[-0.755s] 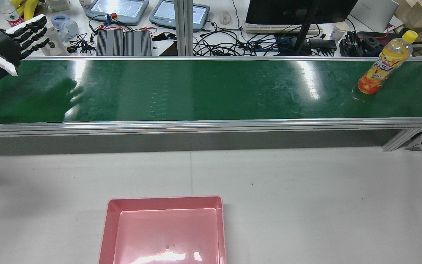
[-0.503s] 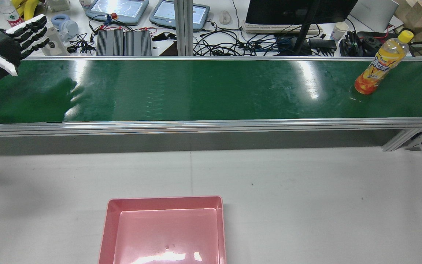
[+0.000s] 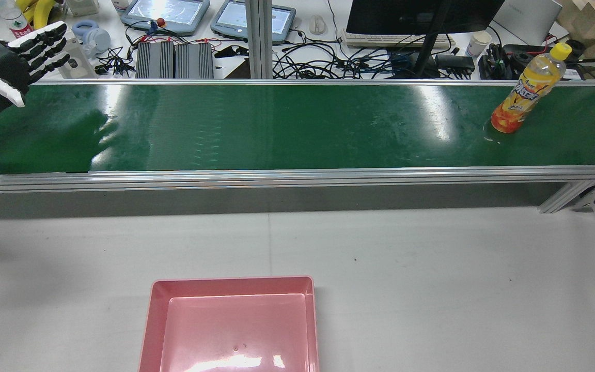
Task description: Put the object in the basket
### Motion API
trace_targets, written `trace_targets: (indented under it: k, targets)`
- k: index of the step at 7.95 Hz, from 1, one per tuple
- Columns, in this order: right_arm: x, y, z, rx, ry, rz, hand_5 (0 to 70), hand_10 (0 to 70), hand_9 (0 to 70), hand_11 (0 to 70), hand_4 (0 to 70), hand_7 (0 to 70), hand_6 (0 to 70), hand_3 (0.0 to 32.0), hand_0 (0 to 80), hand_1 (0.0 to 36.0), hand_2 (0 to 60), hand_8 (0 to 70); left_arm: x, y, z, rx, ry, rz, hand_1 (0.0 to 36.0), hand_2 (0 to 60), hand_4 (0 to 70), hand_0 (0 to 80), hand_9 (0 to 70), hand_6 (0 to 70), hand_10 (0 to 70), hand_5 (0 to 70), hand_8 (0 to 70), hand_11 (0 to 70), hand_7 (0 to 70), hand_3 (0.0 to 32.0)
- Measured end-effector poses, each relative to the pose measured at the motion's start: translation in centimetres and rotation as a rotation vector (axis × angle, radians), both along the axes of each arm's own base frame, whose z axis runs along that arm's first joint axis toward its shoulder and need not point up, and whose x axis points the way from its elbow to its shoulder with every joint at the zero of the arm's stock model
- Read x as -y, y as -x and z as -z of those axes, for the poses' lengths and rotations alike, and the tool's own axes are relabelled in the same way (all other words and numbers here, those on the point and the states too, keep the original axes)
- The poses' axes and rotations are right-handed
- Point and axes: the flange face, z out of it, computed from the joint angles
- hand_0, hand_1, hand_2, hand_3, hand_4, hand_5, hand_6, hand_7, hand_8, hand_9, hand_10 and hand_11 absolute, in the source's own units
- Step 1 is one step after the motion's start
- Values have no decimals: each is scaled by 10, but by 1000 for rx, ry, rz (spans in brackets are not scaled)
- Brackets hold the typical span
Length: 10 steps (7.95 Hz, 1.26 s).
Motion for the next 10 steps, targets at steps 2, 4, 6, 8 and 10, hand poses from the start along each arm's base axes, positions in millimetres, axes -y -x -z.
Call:
trace_targets:
  k: [2, 4, 6, 8, 10]
  targets:
    - [0, 0, 0, 0, 0, 0, 0, 0, 0, 0, 0, 0, 0, 0, 0, 0, 0, 0, 0, 0, 0, 0, 0, 0, 16, 0, 80, 541, 0, 0, 29, 64, 0, 54, 0, 2]
    - [0, 0, 0, 0, 0, 0, 0, 0, 0, 0, 0, 0, 0, 0, 0, 0, 0, 0, 0, 0, 0, -1, 0, 0, 15, 0, 81, 540, 0, 0, 30, 63, 0, 56, 0, 0]
    - [0, 0, 0, -1, 0, 0, 0, 0, 0, 0, 0, 0, 0, 0, 0, 0, 0, 0, 0, 0, 0, -1, 1, 0, 16, 0, 79, 541, 0, 0, 30, 64, 0, 57, 0, 2]
    - [0, 0, 0, -1, 0, 1, 0, 0, 0, 0, 0, 0, 0, 0, 0, 0, 0, 0, 0, 1, 0, -1, 1, 1, 17, 0, 78, 541, 2, 0, 34, 73, 0, 62, 0, 0]
    - [0, 1, 0, -1, 0, 1, 0, 0, 0, 0, 0, 0, 0, 0, 0, 0, 0, 0, 0, 1, 0, 0, 0, 1, 7, 0, 74, 526, 2, 0, 32, 62, 0, 58, 0, 4]
